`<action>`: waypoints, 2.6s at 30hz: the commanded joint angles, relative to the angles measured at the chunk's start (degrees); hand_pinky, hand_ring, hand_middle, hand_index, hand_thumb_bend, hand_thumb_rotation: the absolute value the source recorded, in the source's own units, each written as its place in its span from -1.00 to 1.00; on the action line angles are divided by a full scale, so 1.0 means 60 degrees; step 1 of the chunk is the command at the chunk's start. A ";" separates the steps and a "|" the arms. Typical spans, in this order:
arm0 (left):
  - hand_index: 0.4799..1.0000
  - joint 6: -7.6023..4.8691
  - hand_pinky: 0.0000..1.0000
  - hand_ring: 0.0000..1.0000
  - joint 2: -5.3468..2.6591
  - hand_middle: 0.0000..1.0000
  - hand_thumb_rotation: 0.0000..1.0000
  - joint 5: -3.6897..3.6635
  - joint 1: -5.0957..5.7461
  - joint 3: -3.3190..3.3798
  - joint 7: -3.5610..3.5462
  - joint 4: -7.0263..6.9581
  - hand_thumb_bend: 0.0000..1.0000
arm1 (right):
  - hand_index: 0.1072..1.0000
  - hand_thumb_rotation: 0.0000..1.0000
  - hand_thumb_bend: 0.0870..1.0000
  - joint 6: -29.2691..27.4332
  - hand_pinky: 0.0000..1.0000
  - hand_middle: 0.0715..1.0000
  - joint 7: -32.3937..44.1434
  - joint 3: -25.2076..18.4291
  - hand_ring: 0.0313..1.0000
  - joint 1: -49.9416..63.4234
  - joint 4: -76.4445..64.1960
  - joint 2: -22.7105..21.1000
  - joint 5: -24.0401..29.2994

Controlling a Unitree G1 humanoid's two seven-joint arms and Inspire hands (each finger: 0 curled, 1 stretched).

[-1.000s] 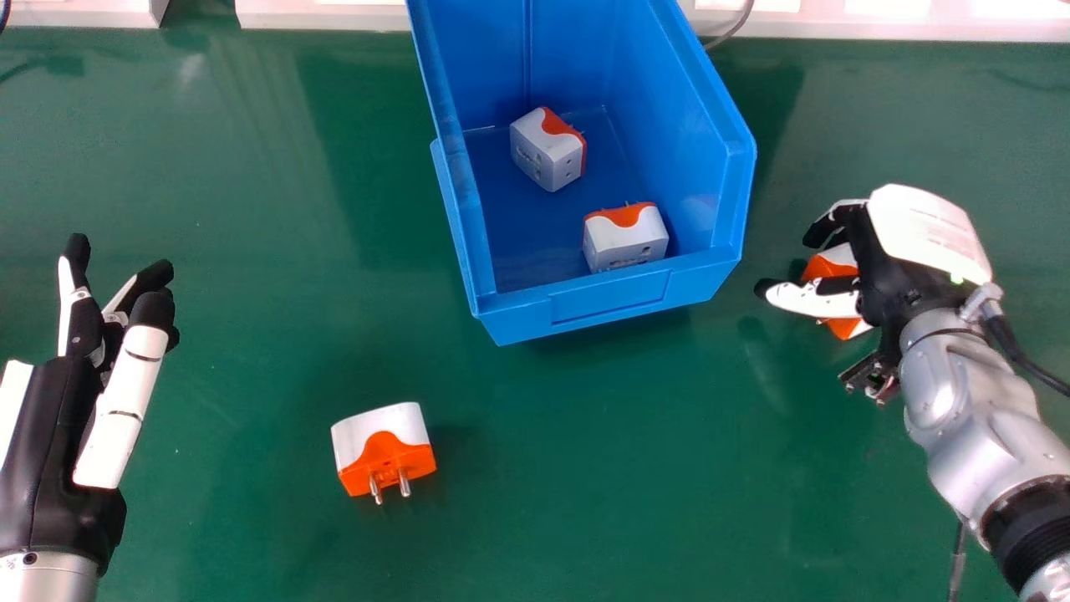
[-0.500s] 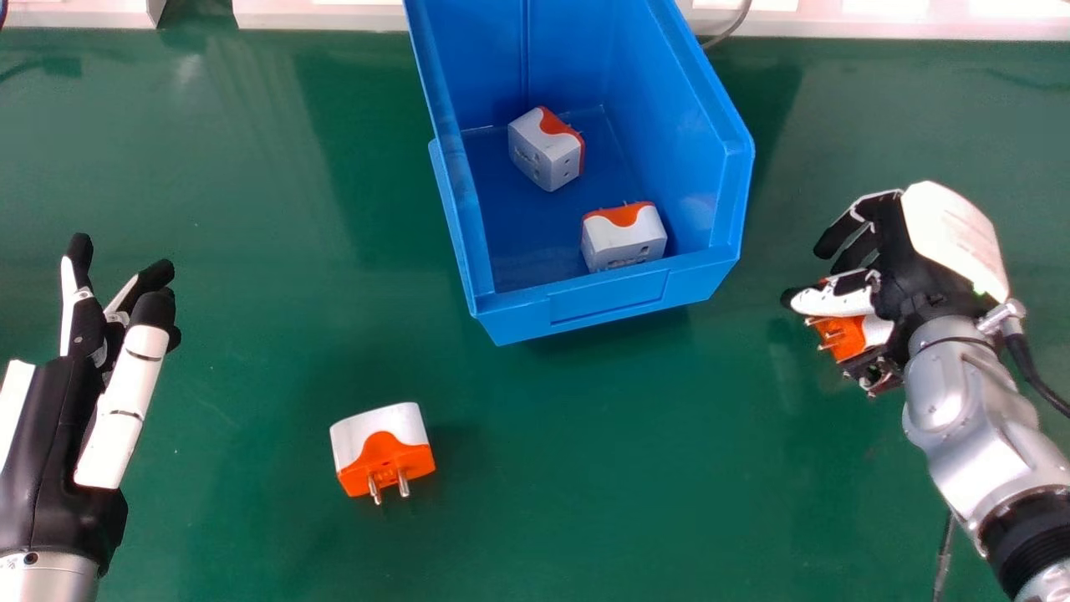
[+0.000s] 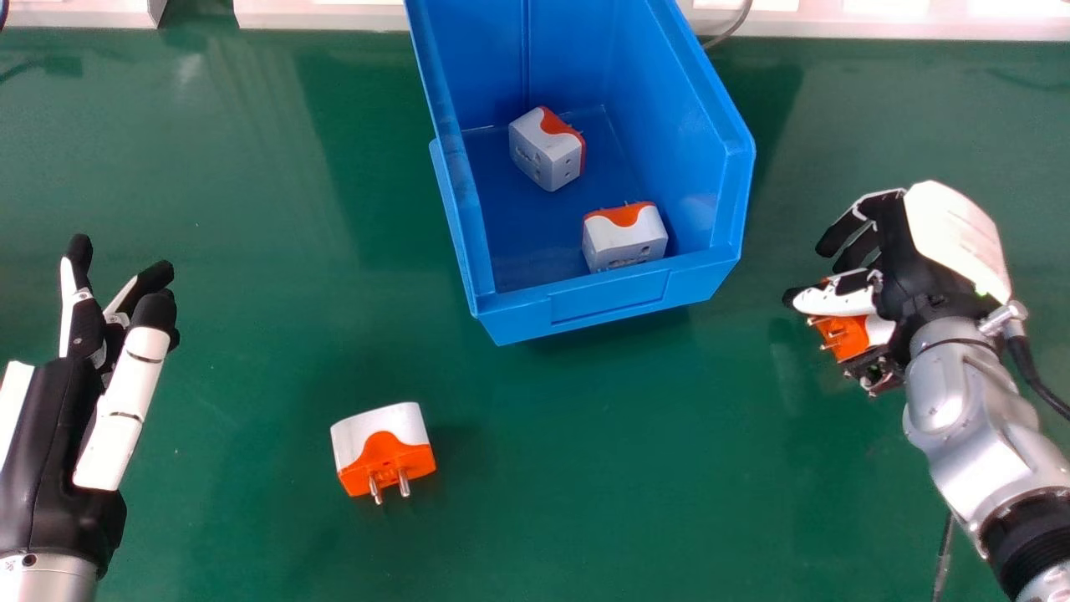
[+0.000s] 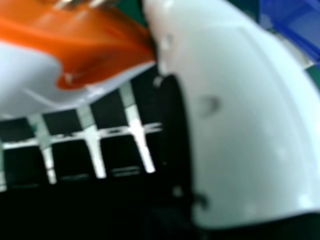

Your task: Pick all objects and put in blue box

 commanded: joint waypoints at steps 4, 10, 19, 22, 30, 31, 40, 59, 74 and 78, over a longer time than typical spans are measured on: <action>0.65 -0.0065 0.80 0.83 0.0078 0.83 0.66 -0.0018 0.0040 0.0091 0.0073 -0.0192 0.27 | -0.16 -0.72 -0.11 0.0146 -0.61 -0.43 0.0077 -0.0035 -0.55 0.0214 -0.0534 -0.0299 -0.0116; 0.68 -0.0156 0.81 0.85 0.0141 0.84 0.68 -0.0063 -0.0014 0.0101 -0.0031 -0.0069 0.22 | 0.51 0.15 0.38 0.1240 0.03 0.44 0.0880 0.0387 0.26 0.0436 -0.1304 -0.0531 -0.0665; 0.68 -0.0056 0.80 0.84 0.0122 0.84 0.67 -0.0015 -0.0035 0.0115 0.0001 -0.0098 0.25 | 1.00 0.52 0.78 0.2246 0.78 1.00 0.1386 0.0596 1.00 0.0762 -0.2294 -0.0601 -0.1020; 0.66 -0.0055 0.78 0.84 0.0107 0.83 0.67 -0.0037 -0.0032 0.0101 0.0011 -0.0126 0.24 | 1.00 0.53 0.80 0.2368 0.77 1.00 0.1351 0.0588 0.99 0.0897 -0.2540 -0.0602 -0.1082; 0.70 -0.0074 0.80 0.85 0.0171 0.85 0.68 -0.0057 -0.0063 0.0100 -0.0045 -0.0067 0.25 | 1.00 0.40 0.70 0.2856 0.77 1.00 0.1431 0.0478 1.00 0.1271 -0.3245 -0.0542 -0.1268; 0.70 -0.0060 0.79 0.85 0.0168 0.85 0.68 -0.0063 -0.0061 0.0098 -0.0045 -0.0089 0.25 | 1.00 0.36 0.67 0.2949 0.76 1.00 0.1476 0.0477 0.99 0.1315 -0.3313 -0.0534 -0.1270; 0.68 0.0066 0.80 0.85 0.0149 0.85 0.68 -0.0125 -0.0006 0.0119 -0.0069 -0.0238 0.21 | 0.92 0.12 0.54 0.3449 0.71 0.99 0.1521 0.0593 0.92 0.1719 -0.3452 -0.0468 -0.1363; 0.67 0.0084 0.78 0.84 0.0118 0.83 0.69 -0.0012 0.0068 0.0135 0.0014 -0.0355 0.25 | -0.08 -0.66 -0.16 0.2359 -0.43 -0.15 0.0379 0.0461 -0.29 0.1062 -0.1682 -0.0329 -0.1088; 0.68 0.0033 0.77 0.84 0.0161 0.84 0.68 -0.0093 -0.0009 0.0146 -0.0148 -0.0269 0.24 | -0.15 -0.72 -0.12 0.2075 -0.41 -0.14 0.0357 -0.0086 -0.26 0.0823 -0.1455 -0.0075 -0.0259; 0.65 0.0087 0.77 0.83 0.0165 0.83 0.67 -0.0149 -0.0016 0.0155 -0.0183 -0.0291 0.22 | -0.15 -0.73 -0.12 0.2122 -0.46 -0.19 0.0366 -0.0315 -0.32 0.0986 -0.1724 0.0002 -0.0012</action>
